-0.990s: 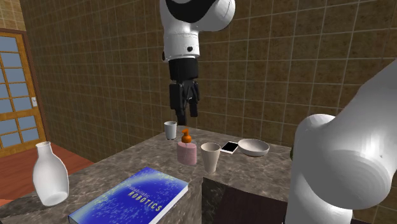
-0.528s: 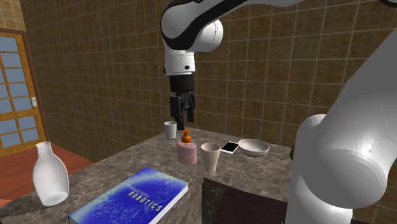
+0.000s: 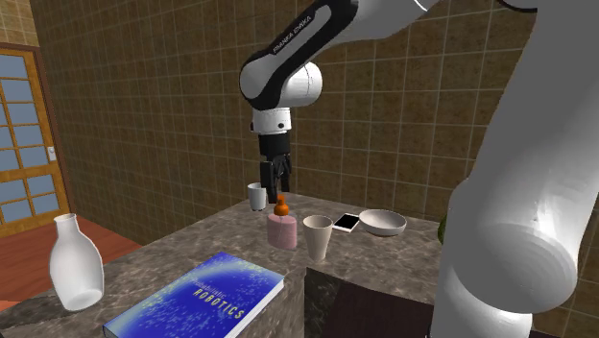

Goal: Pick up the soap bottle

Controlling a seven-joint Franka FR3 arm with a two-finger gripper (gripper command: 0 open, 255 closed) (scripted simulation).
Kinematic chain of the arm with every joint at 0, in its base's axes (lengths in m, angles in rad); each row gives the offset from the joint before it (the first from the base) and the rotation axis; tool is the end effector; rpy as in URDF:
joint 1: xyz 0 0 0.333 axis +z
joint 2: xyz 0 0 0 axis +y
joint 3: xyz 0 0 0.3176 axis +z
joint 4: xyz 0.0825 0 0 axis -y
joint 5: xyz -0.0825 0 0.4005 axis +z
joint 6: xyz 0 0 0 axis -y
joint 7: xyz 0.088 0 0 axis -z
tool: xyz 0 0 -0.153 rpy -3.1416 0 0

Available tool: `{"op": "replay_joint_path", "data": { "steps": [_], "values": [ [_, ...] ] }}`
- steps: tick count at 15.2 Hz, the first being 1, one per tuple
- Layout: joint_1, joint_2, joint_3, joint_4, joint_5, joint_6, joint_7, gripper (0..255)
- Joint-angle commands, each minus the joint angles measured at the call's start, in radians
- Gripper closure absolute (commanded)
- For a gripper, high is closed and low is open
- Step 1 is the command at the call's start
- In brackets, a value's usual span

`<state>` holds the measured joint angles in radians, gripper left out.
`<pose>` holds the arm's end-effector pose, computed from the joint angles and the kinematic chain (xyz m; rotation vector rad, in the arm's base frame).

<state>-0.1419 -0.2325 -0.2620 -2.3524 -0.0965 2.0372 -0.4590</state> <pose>0.4267 -0.1908 0.3589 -3.1189 -0.1745 0.1422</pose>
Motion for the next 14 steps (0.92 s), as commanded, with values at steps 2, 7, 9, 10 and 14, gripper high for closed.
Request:
{"op": "replay_joint_path", "data": {
  "steps": [2, 7, 9, 10, 14],
  "values": [
    [-0.009, 0.11, -0.031, 0.062, 0.018, 0.053, -0.057, 0],
    [-0.037, 0.296, -0.07, 0.187, 0.071, 0.116, -0.164, 0],
    [-0.053, 0.372, -0.079, 0.246, 0.099, 0.132, -0.206, 0],
    [-0.063, 0.411, -0.081, 0.277, 0.113, 0.138, -0.227, 0],
    [-0.109, 0.564, -0.08, 0.417, 0.169, 0.15, -0.302, 0]
  ]
}}
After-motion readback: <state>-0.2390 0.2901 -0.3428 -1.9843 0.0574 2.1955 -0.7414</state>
